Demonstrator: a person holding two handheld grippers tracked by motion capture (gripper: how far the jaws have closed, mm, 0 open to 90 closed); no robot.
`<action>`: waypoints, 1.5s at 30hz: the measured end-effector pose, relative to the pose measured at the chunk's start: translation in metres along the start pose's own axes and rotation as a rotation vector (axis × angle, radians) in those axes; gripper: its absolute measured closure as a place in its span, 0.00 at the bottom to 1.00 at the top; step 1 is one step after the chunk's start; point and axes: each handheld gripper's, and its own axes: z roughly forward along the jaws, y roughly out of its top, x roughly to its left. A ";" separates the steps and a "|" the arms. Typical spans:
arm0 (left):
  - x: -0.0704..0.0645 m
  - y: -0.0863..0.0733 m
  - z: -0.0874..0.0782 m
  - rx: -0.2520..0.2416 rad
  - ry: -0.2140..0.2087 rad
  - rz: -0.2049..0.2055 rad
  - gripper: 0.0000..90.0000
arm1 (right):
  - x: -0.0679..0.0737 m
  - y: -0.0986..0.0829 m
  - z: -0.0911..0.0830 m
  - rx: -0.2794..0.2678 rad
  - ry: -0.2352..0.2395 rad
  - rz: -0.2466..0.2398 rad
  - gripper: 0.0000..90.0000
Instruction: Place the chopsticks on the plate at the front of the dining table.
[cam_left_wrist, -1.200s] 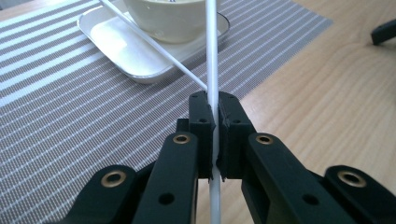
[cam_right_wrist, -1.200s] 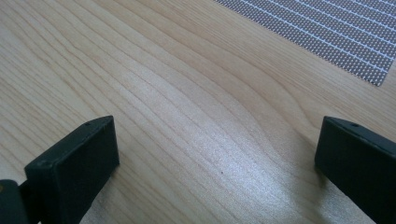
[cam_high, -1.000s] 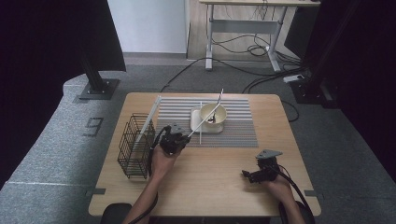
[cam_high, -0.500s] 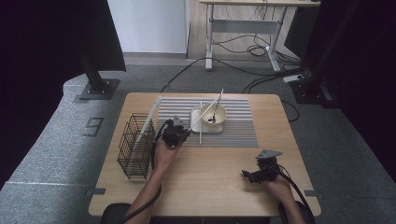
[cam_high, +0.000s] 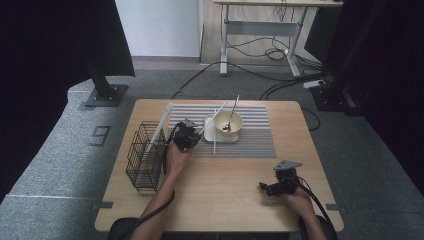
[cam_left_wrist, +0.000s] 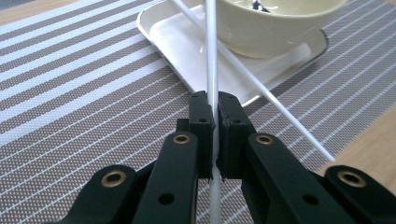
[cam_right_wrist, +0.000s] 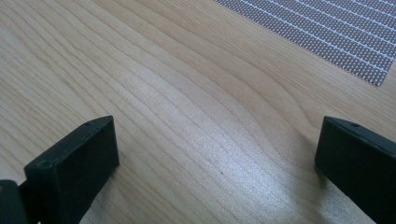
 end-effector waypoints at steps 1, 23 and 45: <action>0.001 0.000 0.001 0.003 0.000 -0.002 0.95 | 0.000 0.000 0.000 0.000 0.000 0.000 0.00; 0.001 -0.011 0.034 0.076 0.013 -0.021 0.95 | 0.000 0.000 0.000 0.000 0.000 0.000 0.00; -0.017 -0.017 0.037 0.076 -0.034 0.005 0.87 | 0.000 0.000 0.000 0.000 0.000 0.000 0.00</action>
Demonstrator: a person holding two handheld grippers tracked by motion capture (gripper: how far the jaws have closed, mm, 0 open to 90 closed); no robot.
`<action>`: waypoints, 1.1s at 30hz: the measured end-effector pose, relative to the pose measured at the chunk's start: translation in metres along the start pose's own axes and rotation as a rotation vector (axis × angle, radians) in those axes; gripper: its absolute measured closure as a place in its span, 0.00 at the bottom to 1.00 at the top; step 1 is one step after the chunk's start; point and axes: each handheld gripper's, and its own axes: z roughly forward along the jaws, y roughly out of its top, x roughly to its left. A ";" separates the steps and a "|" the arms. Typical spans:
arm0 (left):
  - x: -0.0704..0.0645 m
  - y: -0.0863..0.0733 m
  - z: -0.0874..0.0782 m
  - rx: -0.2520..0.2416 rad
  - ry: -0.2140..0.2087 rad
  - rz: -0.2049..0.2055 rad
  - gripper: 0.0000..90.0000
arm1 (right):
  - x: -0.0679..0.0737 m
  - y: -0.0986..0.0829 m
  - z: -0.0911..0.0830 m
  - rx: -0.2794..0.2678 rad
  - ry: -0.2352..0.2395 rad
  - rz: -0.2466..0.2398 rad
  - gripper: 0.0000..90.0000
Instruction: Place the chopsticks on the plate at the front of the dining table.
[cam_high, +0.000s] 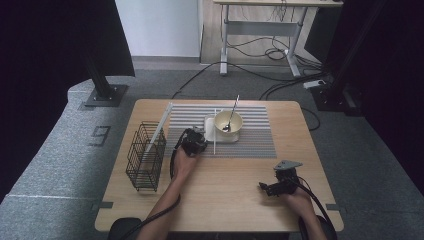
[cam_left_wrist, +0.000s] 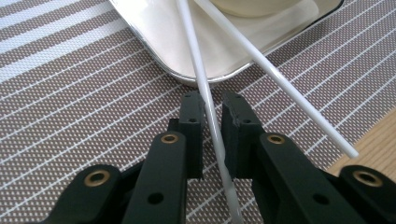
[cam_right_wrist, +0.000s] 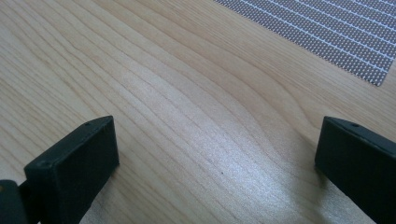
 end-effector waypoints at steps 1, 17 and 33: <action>0.000 0.000 0.000 0.000 -0.001 0.000 0.86 | 0.000 0.000 0.000 0.000 0.000 0.000 0.00; -0.008 0.003 0.000 -0.015 -0.031 -0.002 0.75 | 0.000 0.000 0.000 0.000 0.000 0.000 0.00; -0.006 0.018 -0.015 -0.082 -0.088 -0.047 0.35 | 0.000 0.000 0.000 0.000 0.000 0.000 0.00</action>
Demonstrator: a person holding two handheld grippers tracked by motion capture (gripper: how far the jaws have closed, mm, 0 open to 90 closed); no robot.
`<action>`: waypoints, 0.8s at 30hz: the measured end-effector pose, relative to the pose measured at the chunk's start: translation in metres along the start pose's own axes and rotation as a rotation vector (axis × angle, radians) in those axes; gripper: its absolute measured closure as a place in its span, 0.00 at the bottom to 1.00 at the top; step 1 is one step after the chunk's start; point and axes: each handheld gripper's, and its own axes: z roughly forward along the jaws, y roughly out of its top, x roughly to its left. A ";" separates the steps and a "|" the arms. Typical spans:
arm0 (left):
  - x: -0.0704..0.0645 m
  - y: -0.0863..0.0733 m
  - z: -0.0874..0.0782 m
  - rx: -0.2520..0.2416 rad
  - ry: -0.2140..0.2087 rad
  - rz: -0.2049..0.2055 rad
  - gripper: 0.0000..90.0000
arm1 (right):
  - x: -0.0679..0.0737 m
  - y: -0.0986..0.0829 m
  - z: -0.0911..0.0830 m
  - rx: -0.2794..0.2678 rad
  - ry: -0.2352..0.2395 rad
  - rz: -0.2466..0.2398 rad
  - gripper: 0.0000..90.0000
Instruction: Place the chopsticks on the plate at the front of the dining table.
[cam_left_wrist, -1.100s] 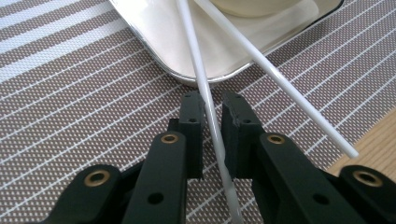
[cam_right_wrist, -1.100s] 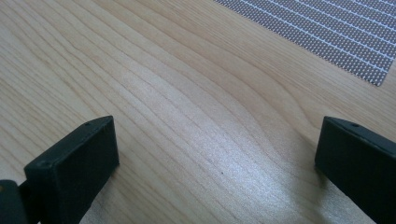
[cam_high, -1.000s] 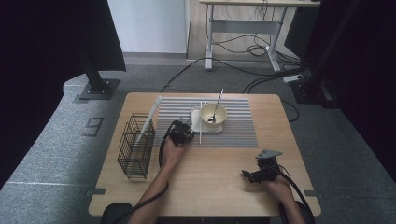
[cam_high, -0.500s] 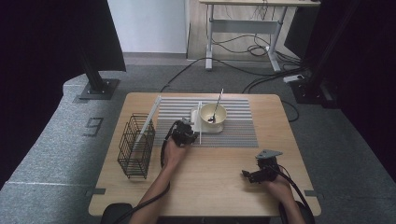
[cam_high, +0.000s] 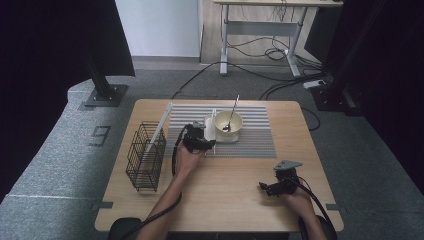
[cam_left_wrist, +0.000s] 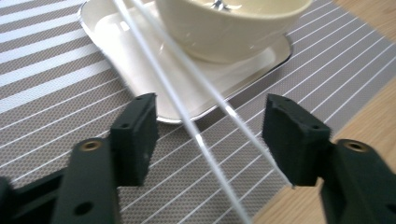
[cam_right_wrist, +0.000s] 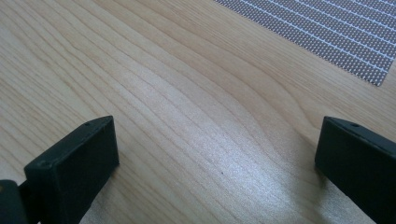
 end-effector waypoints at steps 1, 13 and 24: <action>-0.001 0.000 0.001 0.004 -0.005 -0.001 0.34 | 0.000 0.000 0.000 0.000 0.000 0.000 0.00; -0.010 -0.006 0.017 0.081 0.004 0.006 0.45 | 0.000 0.000 0.000 0.000 0.000 0.000 0.00; -0.014 -0.007 0.020 0.092 -0.012 0.034 0.62 | 0.000 0.000 0.000 0.000 0.000 0.000 0.00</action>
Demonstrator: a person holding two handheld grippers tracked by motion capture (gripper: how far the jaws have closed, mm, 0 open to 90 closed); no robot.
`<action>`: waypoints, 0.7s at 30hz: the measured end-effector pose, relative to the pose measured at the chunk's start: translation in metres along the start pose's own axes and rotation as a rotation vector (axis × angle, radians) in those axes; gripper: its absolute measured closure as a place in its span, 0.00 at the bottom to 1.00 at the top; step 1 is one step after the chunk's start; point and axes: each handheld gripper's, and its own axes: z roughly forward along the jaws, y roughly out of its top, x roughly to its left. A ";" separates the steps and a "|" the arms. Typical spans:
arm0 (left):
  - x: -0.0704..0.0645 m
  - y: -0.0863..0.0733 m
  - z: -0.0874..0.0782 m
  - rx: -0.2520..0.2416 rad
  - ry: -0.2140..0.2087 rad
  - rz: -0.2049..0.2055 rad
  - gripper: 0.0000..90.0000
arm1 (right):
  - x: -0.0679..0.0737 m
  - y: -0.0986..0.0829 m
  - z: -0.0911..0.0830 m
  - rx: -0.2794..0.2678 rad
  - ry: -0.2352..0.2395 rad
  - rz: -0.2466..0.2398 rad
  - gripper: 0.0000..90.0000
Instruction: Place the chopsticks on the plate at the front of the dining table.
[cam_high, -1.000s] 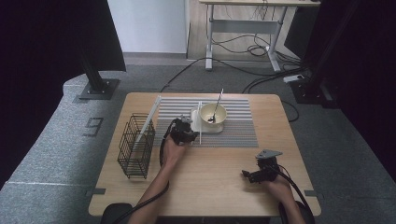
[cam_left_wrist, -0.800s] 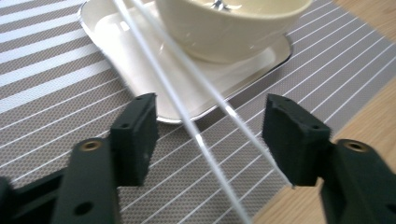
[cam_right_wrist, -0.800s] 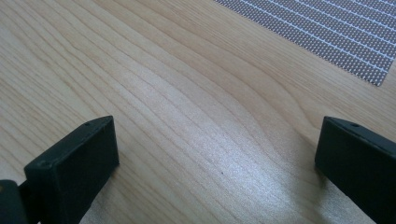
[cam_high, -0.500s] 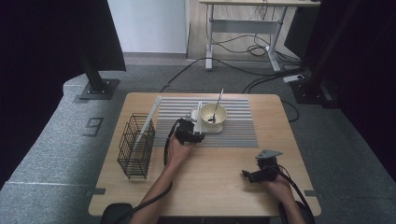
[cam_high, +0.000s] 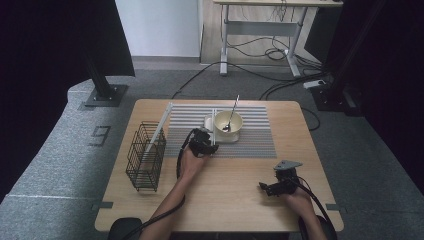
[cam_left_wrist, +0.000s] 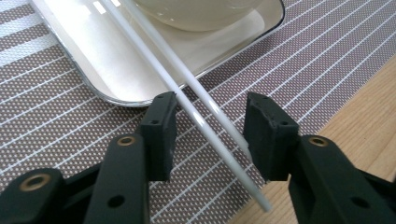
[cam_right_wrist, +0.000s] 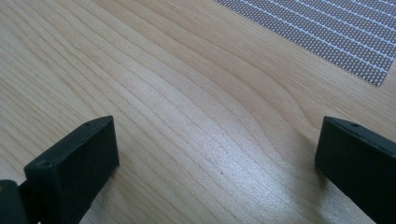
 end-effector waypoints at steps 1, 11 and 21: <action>0.000 0.000 0.000 -0.002 -0.002 0.001 0.64 | 0.000 0.000 0.000 0.000 0.000 0.000 0.00; 0.000 0.000 0.001 -0.009 -0.004 0.009 0.67 | 0.000 0.000 0.000 0.000 0.000 0.000 0.00; -0.002 0.000 0.002 -0.015 -0.005 0.018 0.64 | 0.000 0.000 0.000 0.000 0.000 0.000 0.00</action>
